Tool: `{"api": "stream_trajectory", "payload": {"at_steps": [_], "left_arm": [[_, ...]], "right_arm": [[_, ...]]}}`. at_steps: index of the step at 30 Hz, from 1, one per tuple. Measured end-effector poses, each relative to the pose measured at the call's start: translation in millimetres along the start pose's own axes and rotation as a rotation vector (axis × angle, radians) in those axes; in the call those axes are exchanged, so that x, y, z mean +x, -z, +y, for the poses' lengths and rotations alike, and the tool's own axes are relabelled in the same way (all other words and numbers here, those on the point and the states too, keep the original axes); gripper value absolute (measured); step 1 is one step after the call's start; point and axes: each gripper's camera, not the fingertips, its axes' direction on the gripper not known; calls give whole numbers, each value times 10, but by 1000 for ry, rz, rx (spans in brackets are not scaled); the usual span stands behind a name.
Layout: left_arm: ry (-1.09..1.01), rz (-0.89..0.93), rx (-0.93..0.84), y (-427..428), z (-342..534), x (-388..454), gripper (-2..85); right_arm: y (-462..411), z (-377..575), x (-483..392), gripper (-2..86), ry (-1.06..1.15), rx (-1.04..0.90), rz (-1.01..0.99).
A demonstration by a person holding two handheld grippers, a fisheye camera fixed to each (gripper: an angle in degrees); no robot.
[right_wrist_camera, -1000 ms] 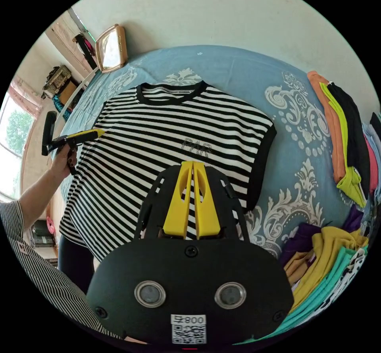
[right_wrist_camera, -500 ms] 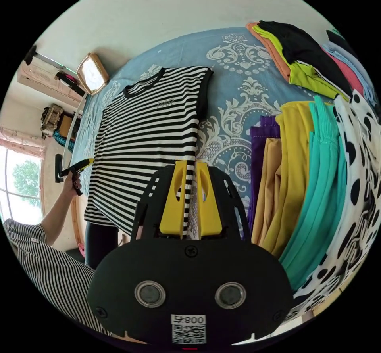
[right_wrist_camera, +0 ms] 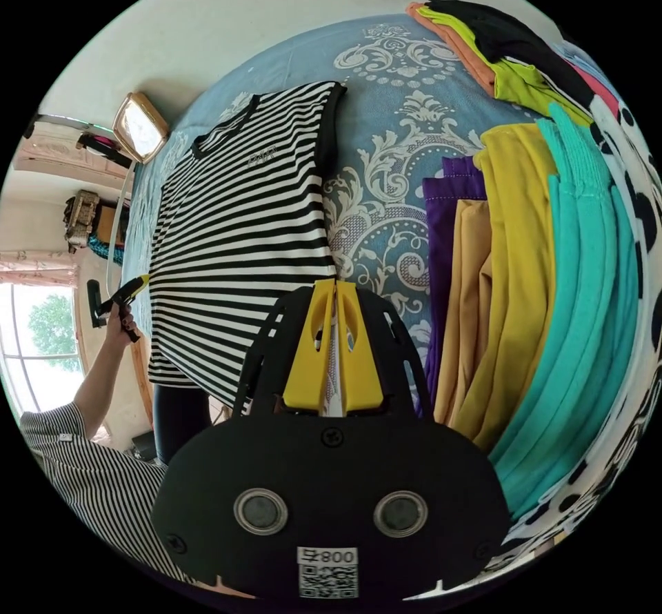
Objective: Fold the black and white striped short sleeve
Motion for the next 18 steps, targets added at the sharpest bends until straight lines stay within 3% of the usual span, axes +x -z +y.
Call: {"api": "stream_trajectory", "payload": {"at_steps": [6, 12, 18], "left_arm": [[35, 118, 48, 498, 765, 9, 42], [15, 89, -97, 553, 1471, 100, 57], [34, 59, -138, 601, 1641, 154, 21]], "right_arm": [[227, 209, -166, 0, -4, 25, 52], [245, 912, -443, 10, 51, -45, 53], [32, 1174, -619, 18, 37, -110, 57]]}}
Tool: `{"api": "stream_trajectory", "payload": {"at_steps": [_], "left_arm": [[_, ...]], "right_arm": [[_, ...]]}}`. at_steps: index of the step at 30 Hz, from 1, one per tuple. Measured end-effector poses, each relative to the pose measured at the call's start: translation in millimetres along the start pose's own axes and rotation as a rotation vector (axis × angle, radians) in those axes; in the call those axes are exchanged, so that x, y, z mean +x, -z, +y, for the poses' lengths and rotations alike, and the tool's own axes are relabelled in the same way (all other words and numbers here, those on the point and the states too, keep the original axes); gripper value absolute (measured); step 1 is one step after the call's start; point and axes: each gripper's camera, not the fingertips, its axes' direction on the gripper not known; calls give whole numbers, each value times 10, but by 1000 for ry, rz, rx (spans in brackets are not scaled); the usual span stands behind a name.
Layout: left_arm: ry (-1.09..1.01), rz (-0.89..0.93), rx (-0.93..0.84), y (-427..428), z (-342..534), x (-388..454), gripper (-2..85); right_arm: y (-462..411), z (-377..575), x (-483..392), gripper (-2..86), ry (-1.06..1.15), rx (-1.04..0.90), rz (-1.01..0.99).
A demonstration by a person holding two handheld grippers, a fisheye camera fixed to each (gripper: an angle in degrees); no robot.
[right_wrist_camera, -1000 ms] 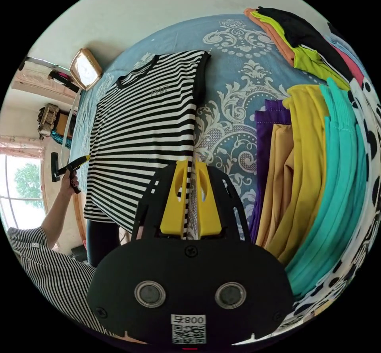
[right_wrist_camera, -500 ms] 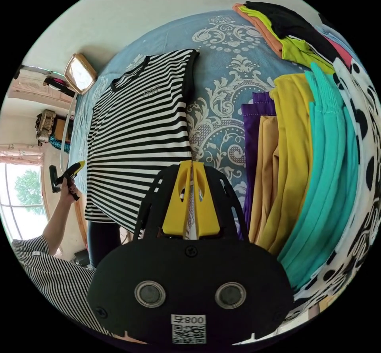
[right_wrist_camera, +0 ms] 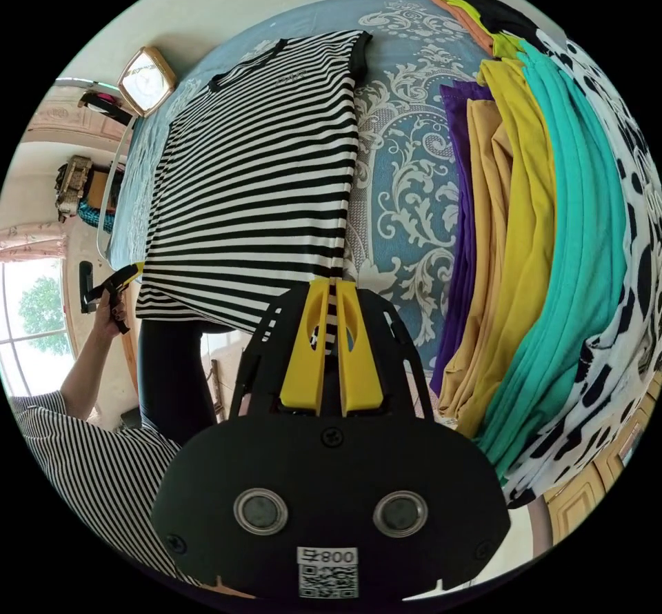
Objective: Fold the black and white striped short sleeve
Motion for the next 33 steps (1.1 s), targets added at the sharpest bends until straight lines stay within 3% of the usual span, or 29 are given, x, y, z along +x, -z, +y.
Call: {"api": "stream_trajectory", "payload": {"at_steps": [16, 21, 33], "left_arm": [[71, 52, 72, 396, 700, 42, 29], [87, 149, 62, 551, 1276, 3, 61], [114, 237, -20, 430, 1977, 122, 97]], "right_arm": [[202, 183, 15, 13, -68, -8, -10], [368, 491, -25, 12, -66, 13, -22], [260, 1083, -420, 65, -39, -64, -212]]}}
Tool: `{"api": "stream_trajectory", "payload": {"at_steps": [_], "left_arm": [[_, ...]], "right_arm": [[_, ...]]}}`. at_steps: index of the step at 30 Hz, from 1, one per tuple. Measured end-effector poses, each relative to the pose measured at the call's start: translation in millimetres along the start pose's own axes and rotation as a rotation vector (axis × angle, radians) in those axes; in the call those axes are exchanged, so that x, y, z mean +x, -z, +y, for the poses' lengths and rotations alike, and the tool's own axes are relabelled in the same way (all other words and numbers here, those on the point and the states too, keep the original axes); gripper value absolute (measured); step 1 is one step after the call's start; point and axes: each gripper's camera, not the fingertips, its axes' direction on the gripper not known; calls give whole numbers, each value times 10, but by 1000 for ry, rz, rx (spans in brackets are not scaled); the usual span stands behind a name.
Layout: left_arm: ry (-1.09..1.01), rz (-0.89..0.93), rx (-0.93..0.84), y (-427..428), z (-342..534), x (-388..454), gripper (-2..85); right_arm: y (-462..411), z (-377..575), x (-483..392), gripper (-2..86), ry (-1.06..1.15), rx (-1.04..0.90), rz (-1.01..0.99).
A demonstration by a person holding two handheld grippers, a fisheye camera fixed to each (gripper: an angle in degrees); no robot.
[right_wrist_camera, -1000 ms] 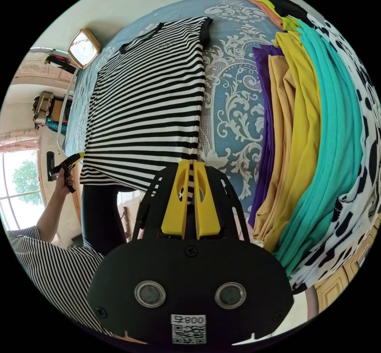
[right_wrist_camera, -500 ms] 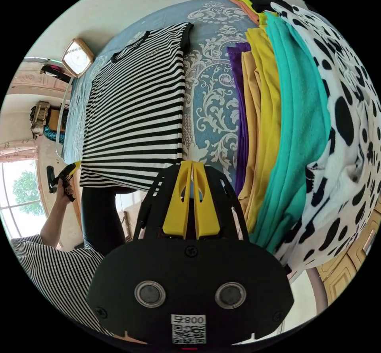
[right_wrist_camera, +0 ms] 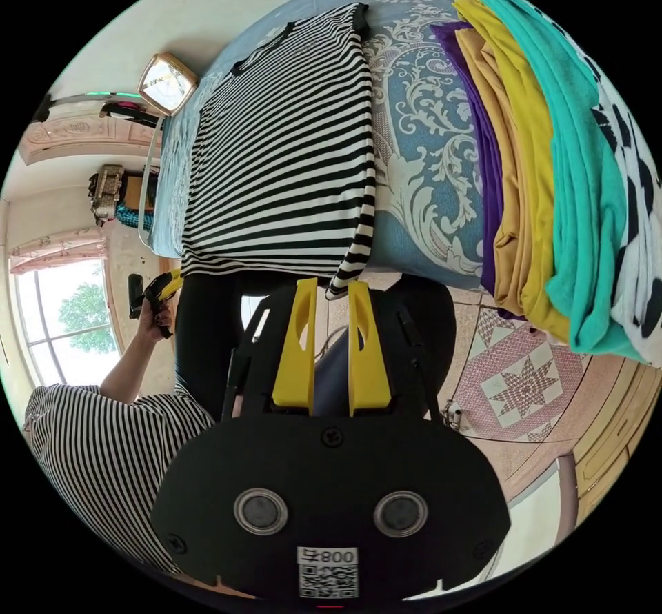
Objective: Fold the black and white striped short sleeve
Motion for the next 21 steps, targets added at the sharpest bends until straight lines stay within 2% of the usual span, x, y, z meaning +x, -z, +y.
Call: {"api": "stream_trajectory", "payload": {"at_steps": [10, 21], "left_arm": [[-20, 27, -10, 14, 209, 168, 94], [-49, 32, -5, 115, 449, 400, 19]], "right_arm": [[-41, -42, -100, 59, -92, -15, 23], [115, 77, -222, 3, -101, -45, 47]]}}
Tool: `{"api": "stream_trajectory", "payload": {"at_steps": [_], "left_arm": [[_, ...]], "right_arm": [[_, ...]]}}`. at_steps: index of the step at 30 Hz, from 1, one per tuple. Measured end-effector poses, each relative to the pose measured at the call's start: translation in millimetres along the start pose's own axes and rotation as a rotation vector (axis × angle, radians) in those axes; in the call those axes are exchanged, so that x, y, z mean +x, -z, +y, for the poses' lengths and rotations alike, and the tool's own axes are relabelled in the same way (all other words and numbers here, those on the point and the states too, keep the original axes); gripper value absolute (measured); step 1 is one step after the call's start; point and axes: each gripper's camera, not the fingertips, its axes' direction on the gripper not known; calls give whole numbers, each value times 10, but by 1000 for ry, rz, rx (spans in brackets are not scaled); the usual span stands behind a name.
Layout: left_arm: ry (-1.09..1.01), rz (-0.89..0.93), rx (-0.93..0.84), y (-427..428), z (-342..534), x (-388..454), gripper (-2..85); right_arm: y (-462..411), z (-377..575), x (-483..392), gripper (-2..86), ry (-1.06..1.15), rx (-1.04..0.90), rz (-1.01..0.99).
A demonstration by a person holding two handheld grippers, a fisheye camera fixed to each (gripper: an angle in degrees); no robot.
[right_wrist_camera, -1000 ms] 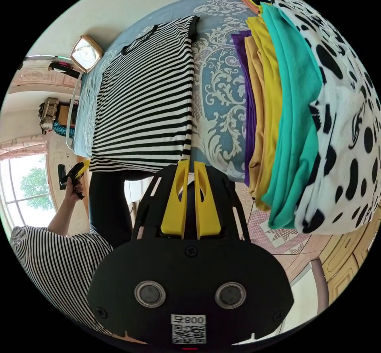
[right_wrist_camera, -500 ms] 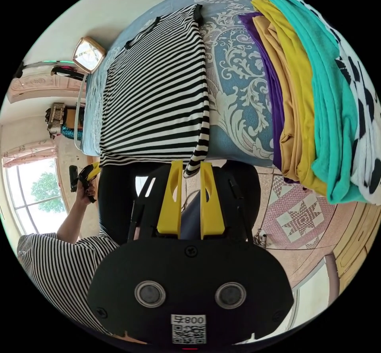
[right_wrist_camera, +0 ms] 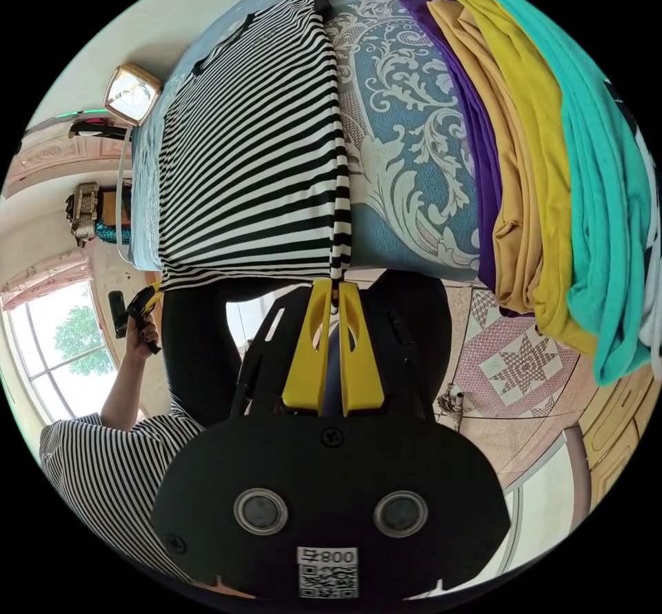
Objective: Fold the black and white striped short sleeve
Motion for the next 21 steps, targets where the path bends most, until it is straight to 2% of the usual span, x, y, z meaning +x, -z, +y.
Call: {"api": "stream_trajectory", "payload": {"at_steps": [9, 17, 21], "left_arm": [[-35, 114, 92, 438, 294, 242, 7], [-101, 211, 169, 851, 474, 564, 4], [-136, 250, 205, 1062, 631, 716, 3]], "right_arm": [[780, 437, 37, 13, 37, 86, -157], [1576, 836, 52, 10, 99, 187, -386], [1812, 1016, 22, 10, 129, 205, -414]]}}
